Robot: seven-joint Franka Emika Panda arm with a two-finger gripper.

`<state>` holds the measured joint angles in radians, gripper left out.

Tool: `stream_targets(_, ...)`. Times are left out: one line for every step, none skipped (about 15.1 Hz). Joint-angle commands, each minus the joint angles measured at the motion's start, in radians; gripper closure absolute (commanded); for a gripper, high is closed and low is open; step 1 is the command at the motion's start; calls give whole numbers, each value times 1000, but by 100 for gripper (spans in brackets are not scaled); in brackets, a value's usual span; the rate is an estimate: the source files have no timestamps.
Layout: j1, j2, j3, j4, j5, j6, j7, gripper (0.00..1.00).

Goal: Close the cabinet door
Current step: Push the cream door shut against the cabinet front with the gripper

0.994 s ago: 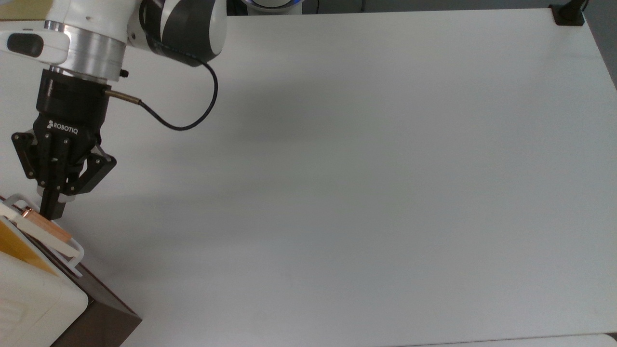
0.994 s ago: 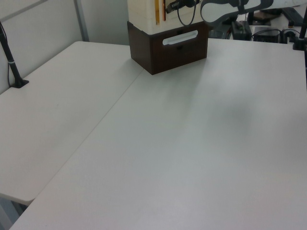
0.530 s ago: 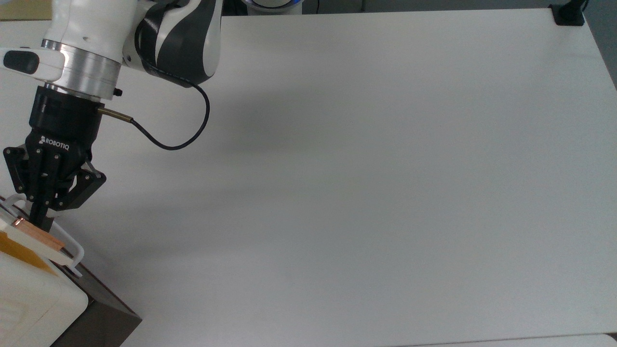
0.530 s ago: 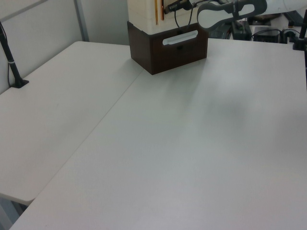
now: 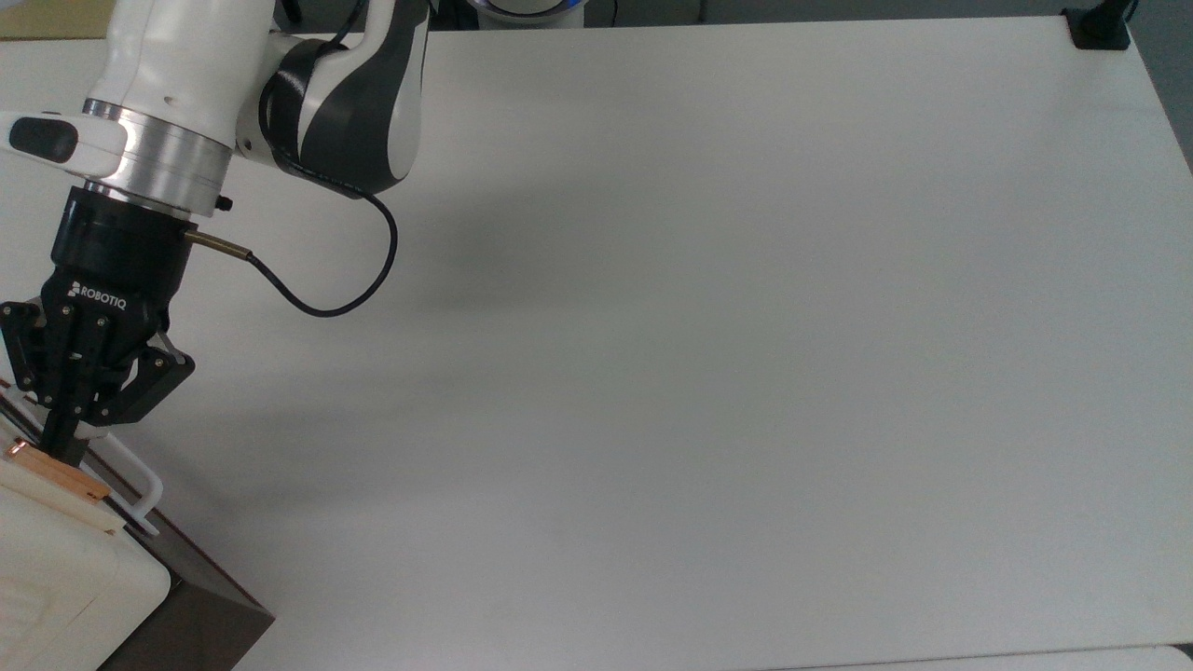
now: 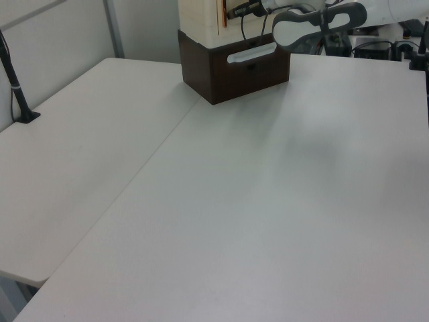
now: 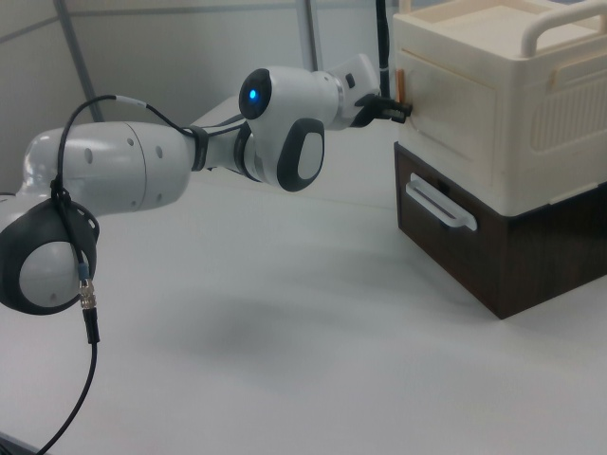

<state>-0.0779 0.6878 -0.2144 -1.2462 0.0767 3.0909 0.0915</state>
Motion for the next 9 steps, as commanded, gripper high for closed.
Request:
stream_targets(6,29,-26,47,17,34,16,91)
stream_targets(4,36,-26,54,17,37,16,91)
stream_targets(3,48,-26,66,17,41,16,91)
stream_targets(3,55,-26,76,17,41,16,91)
stream_targets(0,65,-26,80,17,43,16,91)
stream_targets(-5,70,-26,91,17,43,16,91)
stream_targets(-8,72,-26,96,18,43,16,91)
stream_targets(-11,73,-26,97,18,43,16,91)
stream_targets(-13,79,-26,97,18,43,17,91)
